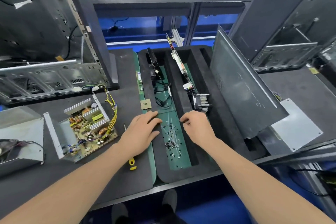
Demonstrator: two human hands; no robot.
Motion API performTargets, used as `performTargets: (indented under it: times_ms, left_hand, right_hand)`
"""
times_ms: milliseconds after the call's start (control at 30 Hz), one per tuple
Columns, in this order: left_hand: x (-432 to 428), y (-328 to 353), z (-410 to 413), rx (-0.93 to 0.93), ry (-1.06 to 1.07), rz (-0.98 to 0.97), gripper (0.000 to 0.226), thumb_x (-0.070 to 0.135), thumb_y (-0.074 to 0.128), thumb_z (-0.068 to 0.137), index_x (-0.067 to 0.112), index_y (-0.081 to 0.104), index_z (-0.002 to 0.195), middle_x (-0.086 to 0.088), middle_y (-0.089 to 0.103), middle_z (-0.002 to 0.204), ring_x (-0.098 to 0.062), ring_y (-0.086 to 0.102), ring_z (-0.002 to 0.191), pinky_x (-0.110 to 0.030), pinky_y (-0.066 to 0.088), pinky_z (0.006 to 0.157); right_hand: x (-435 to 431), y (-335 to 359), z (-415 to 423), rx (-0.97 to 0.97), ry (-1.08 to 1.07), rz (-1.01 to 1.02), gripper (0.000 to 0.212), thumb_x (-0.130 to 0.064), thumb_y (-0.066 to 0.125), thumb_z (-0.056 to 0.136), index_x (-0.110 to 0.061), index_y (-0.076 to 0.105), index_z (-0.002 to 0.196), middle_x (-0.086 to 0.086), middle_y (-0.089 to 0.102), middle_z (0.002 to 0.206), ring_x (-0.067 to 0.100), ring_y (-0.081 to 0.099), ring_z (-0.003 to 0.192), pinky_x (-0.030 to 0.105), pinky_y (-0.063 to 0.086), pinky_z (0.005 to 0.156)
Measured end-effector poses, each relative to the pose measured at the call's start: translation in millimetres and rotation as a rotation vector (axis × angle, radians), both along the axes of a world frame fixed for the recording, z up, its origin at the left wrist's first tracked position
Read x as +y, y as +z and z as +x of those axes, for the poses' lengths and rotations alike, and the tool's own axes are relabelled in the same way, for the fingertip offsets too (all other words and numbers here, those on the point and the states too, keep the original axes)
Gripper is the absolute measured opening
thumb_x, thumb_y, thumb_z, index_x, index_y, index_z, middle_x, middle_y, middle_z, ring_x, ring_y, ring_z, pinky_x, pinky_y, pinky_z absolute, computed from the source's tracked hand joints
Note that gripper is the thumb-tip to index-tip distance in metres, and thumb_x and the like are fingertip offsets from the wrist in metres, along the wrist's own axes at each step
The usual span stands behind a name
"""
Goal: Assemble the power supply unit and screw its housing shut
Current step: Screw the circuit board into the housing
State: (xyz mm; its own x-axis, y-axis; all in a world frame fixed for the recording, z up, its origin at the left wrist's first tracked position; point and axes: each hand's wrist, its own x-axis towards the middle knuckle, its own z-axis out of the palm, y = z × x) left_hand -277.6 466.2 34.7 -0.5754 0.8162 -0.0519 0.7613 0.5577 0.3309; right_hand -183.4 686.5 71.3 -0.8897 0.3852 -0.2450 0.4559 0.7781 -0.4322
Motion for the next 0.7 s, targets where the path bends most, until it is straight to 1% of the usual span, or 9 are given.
performTargets:
  times_ms: [100,167,233,267,333,433,500,600,700]
  left_hand:
    - [-5,-6,-3,-0.012,-0.008,0.039,0.046,0.043,0.052,0.106,0.030,0.048,0.150,0.006,0.030,0.167,-0.020,0.026,0.155,-0.041,0.021,0.127]
    - [-7,-8,-4,-0.026,-0.002,0.070,0.046,0.044,0.052,0.105,0.030,0.049,0.149,0.007,0.031,0.166,-0.019,0.026,0.155,-0.041,0.021,0.126]
    - [-8,-9,-4,-0.036,0.006,0.097,0.045,0.044,0.053,0.105,0.031,0.051,0.148,0.007,0.032,0.166,-0.019,0.026,0.155,-0.040,0.021,0.126]
    - [-8,-10,-4,-0.038,0.008,0.107,0.045,0.044,0.053,0.104,0.031,0.051,0.148,0.007,0.033,0.166,-0.019,0.026,0.155,-0.040,0.021,0.126]
    - [-8,-11,-3,-0.050,0.017,0.119,0.045,0.044,0.053,0.104,0.031,0.052,0.148,0.008,0.032,0.166,-0.017,0.025,0.155,-0.039,0.020,0.126]
    - [-8,-12,-3,-0.058,0.028,0.142,0.045,0.045,0.053,0.105,0.032,0.052,0.148,0.009,0.032,0.166,-0.016,0.023,0.155,-0.035,0.016,0.127]
    - [-9,-13,-3,-0.060,0.029,0.161,0.044,0.044,0.054,0.104,0.033,0.053,0.147,0.009,0.033,0.166,-0.015,0.023,0.155,-0.032,0.014,0.126]
    - [-9,-15,-3,-0.069,0.037,0.176,0.044,0.044,0.055,0.104,0.033,0.053,0.147,0.009,0.032,0.166,-0.015,0.023,0.156,-0.032,0.014,0.126]
    - [-10,-16,-4,-0.076,0.042,0.191,0.044,0.044,0.055,0.104,0.033,0.054,0.146,0.008,0.033,0.166,-0.015,0.024,0.155,-0.034,0.017,0.127]
  right_hand:
    - [-5,-11,-19,-0.091,0.050,0.116,0.033,0.002,0.052,0.100,-0.011,0.075,0.119,0.010,0.069,0.115,0.029,0.069,0.098,0.040,0.060,0.088]
    - [-11,-19,-29,-0.193,0.110,0.167,0.022,0.004,0.052,0.099,-0.004,0.071,0.107,0.014,0.065,0.104,0.032,0.066,0.091,0.037,0.057,0.077]
    - [-22,-26,-38,-0.352,0.195,0.215,0.010,0.005,0.054,0.097,-0.002,0.061,0.098,0.012,0.054,0.095,0.031,0.063,0.086,0.033,0.047,0.067]
    - [-27,-32,-43,-0.410,0.222,0.233,0.012,0.006,0.057,0.096,-0.001,0.060,0.105,0.012,0.051,0.101,0.033,0.064,0.094,0.033,0.046,0.070]
    - [-34,-46,-52,-0.454,0.237,0.256,0.035,0.004,0.062,0.095,0.000,0.057,0.129,0.017,0.048,0.126,0.036,0.063,0.114,0.038,0.049,0.081]
    - [-40,-59,-66,-0.518,0.267,0.355,0.050,-0.002,0.064,0.095,-0.001,0.051,0.143,0.022,0.044,0.140,0.031,0.061,0.121,0.037,0.054,0.094]
    - [-39,-66,-74,-0.538,0.308,0.395,0.046,-0.002,0.064,0.094,-0.003,0.055,0.139,0.022,0.050,0.137,0.028,0.062,0.119,0.036,0.056,0.091]
    - [-36,-71,-82,-0.542,0.363,0.405,0.031,0.003,0.060,0.094,-0.005,0.065,0.123,0.014,0.061,0.127,0.028,0.063,0.116,0.036,0.056,0.082]
    - [-36,-71,-85,-0.560,0.392,0.435,0.027,0.002,0.059,0.096,-0.007,0.066,0.120,0.010,0.063,0.124,0.029,0.065,0.114,0.035,0.053,0.077]
